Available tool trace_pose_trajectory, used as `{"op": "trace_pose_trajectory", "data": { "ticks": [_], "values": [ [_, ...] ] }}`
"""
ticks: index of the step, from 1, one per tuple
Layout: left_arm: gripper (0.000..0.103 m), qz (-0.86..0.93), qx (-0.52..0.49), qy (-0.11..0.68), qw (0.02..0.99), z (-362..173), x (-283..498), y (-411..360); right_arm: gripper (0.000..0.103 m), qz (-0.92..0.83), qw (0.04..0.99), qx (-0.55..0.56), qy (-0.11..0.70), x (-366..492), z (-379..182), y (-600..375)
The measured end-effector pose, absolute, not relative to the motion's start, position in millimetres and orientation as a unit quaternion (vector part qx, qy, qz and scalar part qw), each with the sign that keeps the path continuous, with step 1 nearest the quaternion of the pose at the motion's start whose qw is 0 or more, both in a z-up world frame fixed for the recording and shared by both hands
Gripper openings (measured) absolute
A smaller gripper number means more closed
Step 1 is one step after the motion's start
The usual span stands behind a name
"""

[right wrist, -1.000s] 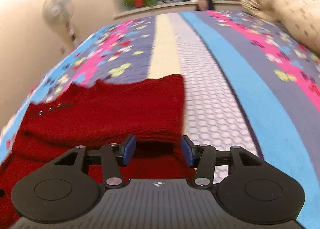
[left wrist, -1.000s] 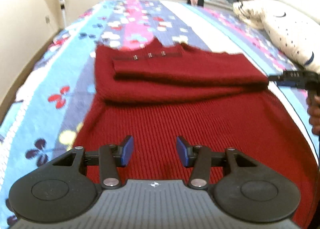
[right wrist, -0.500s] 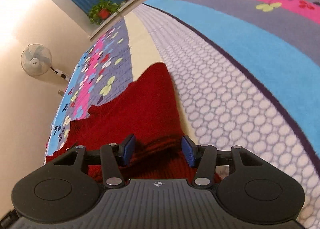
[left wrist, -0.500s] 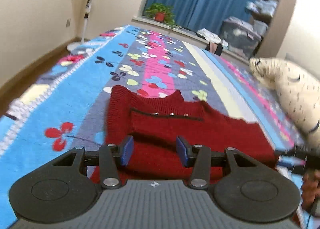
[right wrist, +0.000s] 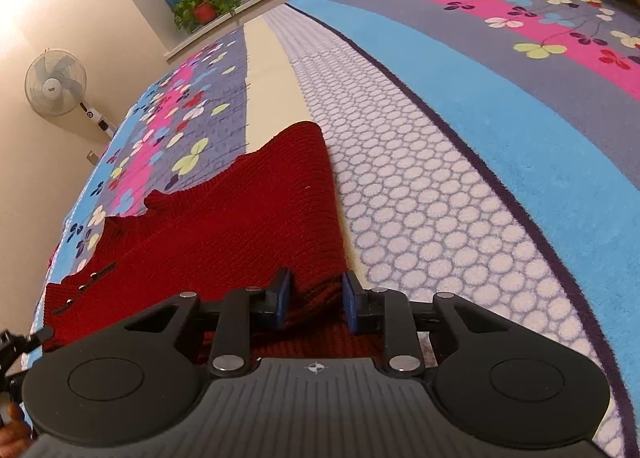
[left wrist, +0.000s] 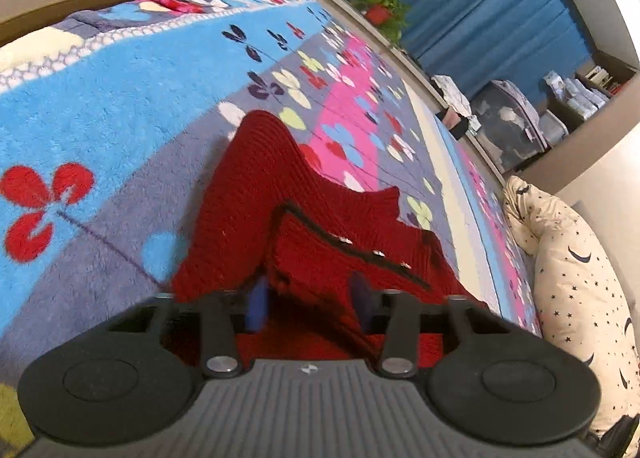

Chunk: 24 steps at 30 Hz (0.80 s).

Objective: Fold small clothes

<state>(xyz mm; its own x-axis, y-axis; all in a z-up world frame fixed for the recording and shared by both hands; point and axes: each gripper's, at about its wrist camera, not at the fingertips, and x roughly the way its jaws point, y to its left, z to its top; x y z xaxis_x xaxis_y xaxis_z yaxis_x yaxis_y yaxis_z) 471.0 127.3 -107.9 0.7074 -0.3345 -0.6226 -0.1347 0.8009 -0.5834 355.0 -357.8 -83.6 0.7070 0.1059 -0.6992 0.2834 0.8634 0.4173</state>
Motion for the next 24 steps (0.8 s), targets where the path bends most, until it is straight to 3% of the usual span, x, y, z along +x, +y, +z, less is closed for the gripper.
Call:
{"op": "trace_pose_trajectory", "data": {
  "ticks": [1, 6, 9, 11, 13, 16, 19, 22, 24],
  "values": [
    [0.010, -0.056, -0.306, 0.385, 0.869, -104, 471, 128, 0.028, -0.051, 0.889, 0.253, 0.378, 355, -83, -357],
    [0.009, -0.073, -0.275, 0.321, 0.903, -52, 443, 119, 0.026, -0.061, 0.890, 0.257, 0.371, 351, -79, -355],
    [0.010, -0.046, -0.246, 0.362, 0.898, -72, 448, 115, 0.025, -0.065, 0.889, 0.250, 0.378, 352, -81, -354],
    [0.014, -0.023, -0.255, 0.413, 0.874, -89, 455, 116, 0.025, -0.064, 0.893, 0.236, 0.378, 352, -79, -352],
    [0.015, -0.012, -0.236, 0.396, 0.887, -75, 449, 111, 0.025, -0.073, 0.897, 0.228, 0.371, 348, -73, -350],
    [0.036, -0.007, -0.136, 0.317, 0.939, -40, 432, 92, 0.025, -0.101, 0.923, 0.175, 0.326, 338, -54, -342],
    [0.036, -0.044, -0.107, 0.307, 0.945, -41, 432, 80, 0.025, -0.064, 0.936, 0.168, 0.303, 338, -48, -336],
    [0.035, -0.057, -0.063, 0.404, 0.911, -78, 452, 68, 0.022, -0.052, 0.915, 0.147, 0.372, 353, -72, -332],
    [0.036, -0.045, -0.038, 0.395, 0.917, -81, 446, 64, 0.023, -0.079, 0.914, 0.146, 0.371, 352, -73, -337]
  ]
}}
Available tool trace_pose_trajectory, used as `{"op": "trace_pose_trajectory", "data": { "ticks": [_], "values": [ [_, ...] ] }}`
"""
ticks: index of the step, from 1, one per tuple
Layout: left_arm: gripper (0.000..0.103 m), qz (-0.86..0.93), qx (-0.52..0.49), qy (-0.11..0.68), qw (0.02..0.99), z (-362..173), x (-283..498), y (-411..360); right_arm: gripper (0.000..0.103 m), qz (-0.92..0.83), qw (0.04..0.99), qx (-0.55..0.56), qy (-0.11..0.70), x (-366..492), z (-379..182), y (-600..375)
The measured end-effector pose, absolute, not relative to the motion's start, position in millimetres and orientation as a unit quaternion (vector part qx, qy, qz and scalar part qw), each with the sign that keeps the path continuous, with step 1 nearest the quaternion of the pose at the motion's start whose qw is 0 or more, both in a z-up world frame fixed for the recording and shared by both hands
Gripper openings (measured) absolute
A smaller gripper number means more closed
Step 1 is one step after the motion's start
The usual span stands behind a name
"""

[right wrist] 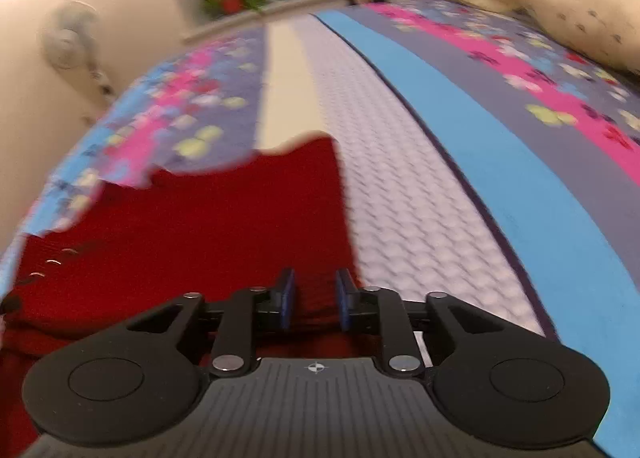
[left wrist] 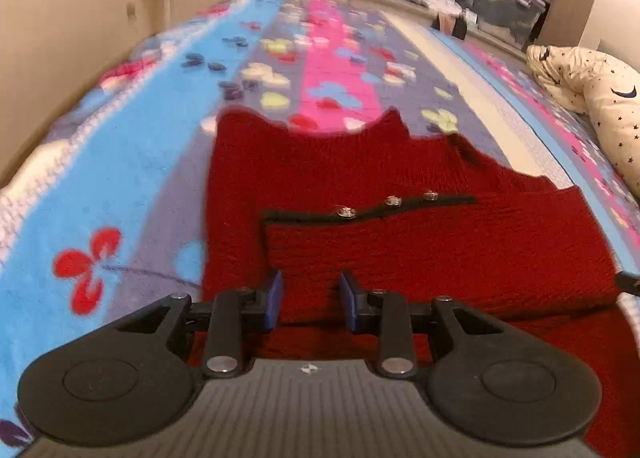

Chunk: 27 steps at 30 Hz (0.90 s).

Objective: Fold small clothes

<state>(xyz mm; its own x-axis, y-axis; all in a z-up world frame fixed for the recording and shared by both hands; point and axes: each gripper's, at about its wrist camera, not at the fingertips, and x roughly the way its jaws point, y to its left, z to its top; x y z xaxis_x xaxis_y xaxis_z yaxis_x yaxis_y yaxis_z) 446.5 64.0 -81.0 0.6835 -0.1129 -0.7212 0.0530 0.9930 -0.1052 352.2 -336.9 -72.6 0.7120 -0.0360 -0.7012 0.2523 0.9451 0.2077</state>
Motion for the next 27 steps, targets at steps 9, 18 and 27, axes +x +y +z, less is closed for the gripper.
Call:
{"op": "trace_pose_trajectory", "data": {
  "ticks": [9, 18, 27],
  "values": [
    [0.047, -0.058, -0.009, 0.366, 0.929, -65, 418, 54, 0.041, -0.081, 0.896, 0.206, 0.385, 350, -67, -355],
    [0.069, -0.040, 0.030, 0.349, 0.936, -8, 333, 38, 0.042, -0.074, 0.919, 0.174, 0.345, 290, -22, -362],
    [0.072, -0.050, 0.042, 0.346, 0.936, 2, 259, 41, 0.042, -0.048, 0.938, 0.121, 0.320, 199, 10, -352]
  ]
}}
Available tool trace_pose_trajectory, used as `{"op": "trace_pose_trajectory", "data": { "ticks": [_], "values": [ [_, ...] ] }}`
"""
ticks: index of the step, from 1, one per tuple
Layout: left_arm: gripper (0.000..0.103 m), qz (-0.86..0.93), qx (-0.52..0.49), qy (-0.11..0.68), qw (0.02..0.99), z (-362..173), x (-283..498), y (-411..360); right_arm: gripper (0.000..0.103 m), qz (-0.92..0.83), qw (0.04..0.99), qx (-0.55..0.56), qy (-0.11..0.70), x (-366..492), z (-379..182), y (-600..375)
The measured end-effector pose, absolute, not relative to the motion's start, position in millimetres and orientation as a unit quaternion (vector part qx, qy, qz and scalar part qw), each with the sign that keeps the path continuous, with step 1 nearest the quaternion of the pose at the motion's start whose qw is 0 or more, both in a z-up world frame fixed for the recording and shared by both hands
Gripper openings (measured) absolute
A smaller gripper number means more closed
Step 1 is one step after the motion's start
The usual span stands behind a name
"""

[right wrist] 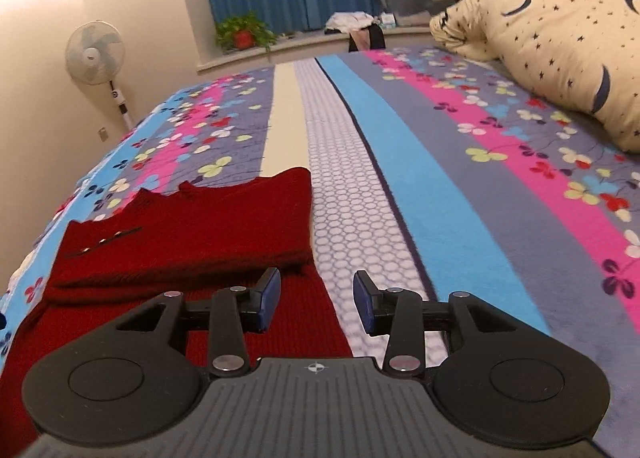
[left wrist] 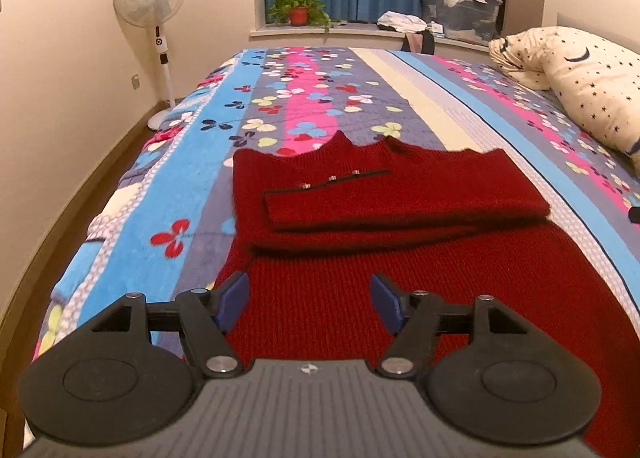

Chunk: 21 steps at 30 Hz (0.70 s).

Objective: Fold small clothes

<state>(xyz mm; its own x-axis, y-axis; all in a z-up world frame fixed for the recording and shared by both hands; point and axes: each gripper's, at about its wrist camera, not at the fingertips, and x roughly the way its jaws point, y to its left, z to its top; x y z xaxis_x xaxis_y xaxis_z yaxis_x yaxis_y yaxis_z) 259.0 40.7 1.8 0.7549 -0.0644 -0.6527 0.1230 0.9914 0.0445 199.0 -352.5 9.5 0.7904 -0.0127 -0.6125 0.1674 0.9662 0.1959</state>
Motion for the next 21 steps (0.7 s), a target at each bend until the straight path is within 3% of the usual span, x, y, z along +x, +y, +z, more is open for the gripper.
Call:
{"op": "trace_pose_trajectory", "data": {
  "ticks": [4, 6, 8, 9, 11, 12, 18, 21],
  "values": [
    [0.068, -0.068, 0.041, 0.344, 0.936, 1, 225, 60, 0.042, -0.060, 0.939, 0.117, 0.317, 172, 14, -359],
    [0.056, -0.074, 0.030, 0.347, 0.934, -2, 209, 78, 0.042, -0.063, 0.940, 0.107, 0.317, 160, 14, -363],
    [0.026, -0.065, 0.015, 0.371, 0.926, -7, 199, 99, 0.042, -0.058, 0.941, 0.099, 0.319, 148, 12, -366],
    [0.022, -0.059, 0.006, 0.378, 0.924, -9, 197, 108, 0.039, -0.051, 0.940, 0.095, 0.323, 142, 10, -368],
    [0.021, -0.047, -0.006, 0.389, 0.920, -12, 193, 123, 0.019, -0.032, 0.934, 0.088, 0.345, 136, 1, -373],
    [0.021, -0.039, -0.010, 0.398, 0.917, -15, 191, 131, 0.018, -0.025, 0.927, 0.087, 0.363, 135, -7, -376],
    [0.021, -0.013, -0.075, 0.475, 0.877, -38, 182, 169, 0.019, 0.000, 0.875, 0.140, 0.464, 134, -43, -392],
    [0.023, -0.012, -0.095, 0.496, 0.863, -44, 179, 178, 0.030, 0.004, 0.859, 0.162, 0.485, 132, -51, -396]
  ]
}}
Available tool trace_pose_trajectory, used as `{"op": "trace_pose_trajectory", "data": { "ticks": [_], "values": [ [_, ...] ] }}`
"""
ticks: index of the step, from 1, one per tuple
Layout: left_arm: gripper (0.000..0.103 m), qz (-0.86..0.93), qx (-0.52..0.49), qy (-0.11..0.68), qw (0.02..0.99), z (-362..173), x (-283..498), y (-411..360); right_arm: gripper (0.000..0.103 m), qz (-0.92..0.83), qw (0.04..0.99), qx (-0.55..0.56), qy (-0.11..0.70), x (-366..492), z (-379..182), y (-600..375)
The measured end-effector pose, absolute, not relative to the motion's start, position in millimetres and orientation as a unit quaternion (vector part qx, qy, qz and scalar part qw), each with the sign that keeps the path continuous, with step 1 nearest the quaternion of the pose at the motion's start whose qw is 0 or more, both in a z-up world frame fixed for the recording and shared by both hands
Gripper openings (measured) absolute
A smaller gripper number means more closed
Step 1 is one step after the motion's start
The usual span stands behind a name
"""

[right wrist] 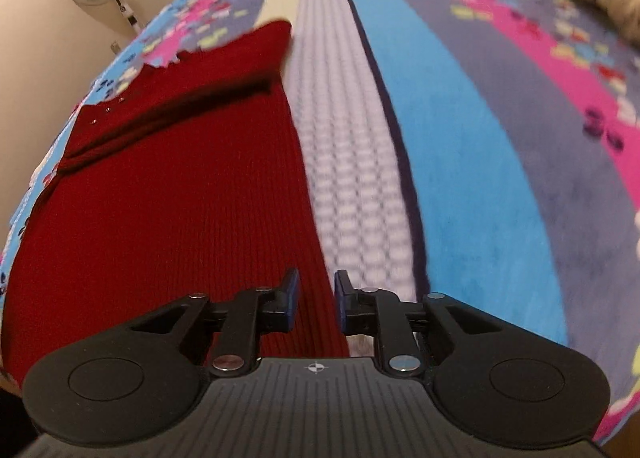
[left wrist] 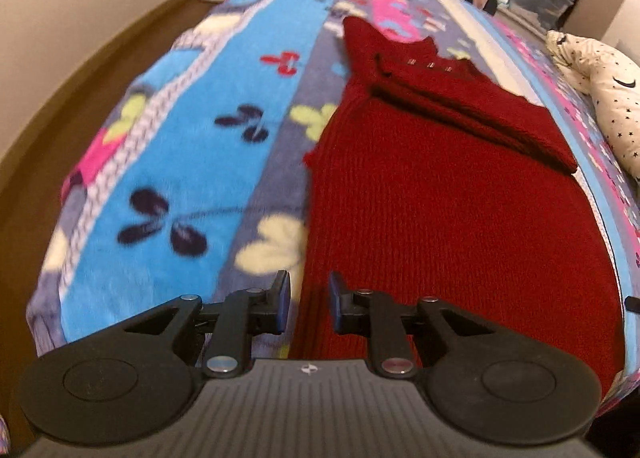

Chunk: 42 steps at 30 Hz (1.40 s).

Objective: Fold small clothes

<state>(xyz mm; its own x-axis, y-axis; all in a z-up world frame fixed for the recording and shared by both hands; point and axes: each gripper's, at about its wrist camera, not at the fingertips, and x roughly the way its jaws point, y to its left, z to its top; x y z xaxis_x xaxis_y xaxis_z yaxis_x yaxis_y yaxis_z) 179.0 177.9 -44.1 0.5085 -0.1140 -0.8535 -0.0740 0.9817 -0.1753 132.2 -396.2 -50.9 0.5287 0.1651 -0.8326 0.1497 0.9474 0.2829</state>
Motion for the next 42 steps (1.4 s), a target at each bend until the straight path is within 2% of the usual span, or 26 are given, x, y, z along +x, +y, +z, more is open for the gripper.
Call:
{"op": "trace_pose_trajectory", "data": {
  "ticks": [1, 2, 4, 10, 16, 19, 23, 26, 31, 33, 34, 40, 42],
  "values": [
    [0.024, -0.009, -0.095, 0.507, 0.857, -47, 178, 177, 0.037, 0.006, 0.854, 0.167, 0.493, 132, -53, -396],
    [0.025, -0.007, -0.094, 0.518, 0.850, -49, 177, 175, 0.039, 0.008, 0.850, 0.168, 0.499, 133, -56, -396],
    [0.025, -0.007, -0.086, 0.534, 0.841, -54, 174, 171, 0.039, 0.014, 0.842, 0.161, 0.515, 133, -62, -394],
    [0.038, 0.010, -0.085, 0.550, 0.831, -63, 169, 172, 0.040, 0.030, 0.829, 0.133, 0.542, 129, -70, -386],
    [0.039, 0.008, -0.075, 0.559, 0.826, -68, 170, 169, 0.041, 0.042, 0.822, 0.123, 0.555, 125, -70, -381],
    [0.037, 0.007, -0.072, 0.559, 0.826, -69, 172, 167, 0.031, 0.050, 0.823, 0.115, 0.554, 122, -69, -379],
    [0.014, -0.011, -0.059, 0.552, 0.831, -67, 172, 159, 0.012, 0.051, 0.827, 0.125, 0.546, 119, -65, -382],
    [0.013, -0.021, -0.058, 0.520, 0.852, -56, 163, 154, 0.011, 0.055, 0.831, 0.129, 0.538, 115, -60, -383],
    [0.013, -0.025, -0.084, 0.496, 0.864, -46, 147, 152, 0.011, 0.081, 0.831, 0.181, 0.520, 108, -52, -390],
    [0.014, -0.006, -0.089, 0.511, 0.855, -51, 151, 156, 0.012, 0.061, 0.830, 0.161, 0.530, 109, -55, -388],
    [0.014, 0.004, -0.094, 0.521, 0.849, -54, 153, 159, 0.016, 0.045, 0.827, 0.145, 0.541, 111, -59, -387],
    [0.025, 0.007, -0.087, 0.544, 0.835, -62, 155, 158, 0.023, 0.044, 0.823, 0.104, 0.557, 108, -64, -378],
    [0.025, 0.009, -0.087, 0.547, 0.833, -63, 156, 157, 0.025, 0.054, 0.820, 0.090, 0.562, 107, -67, -373]
  ]
}}
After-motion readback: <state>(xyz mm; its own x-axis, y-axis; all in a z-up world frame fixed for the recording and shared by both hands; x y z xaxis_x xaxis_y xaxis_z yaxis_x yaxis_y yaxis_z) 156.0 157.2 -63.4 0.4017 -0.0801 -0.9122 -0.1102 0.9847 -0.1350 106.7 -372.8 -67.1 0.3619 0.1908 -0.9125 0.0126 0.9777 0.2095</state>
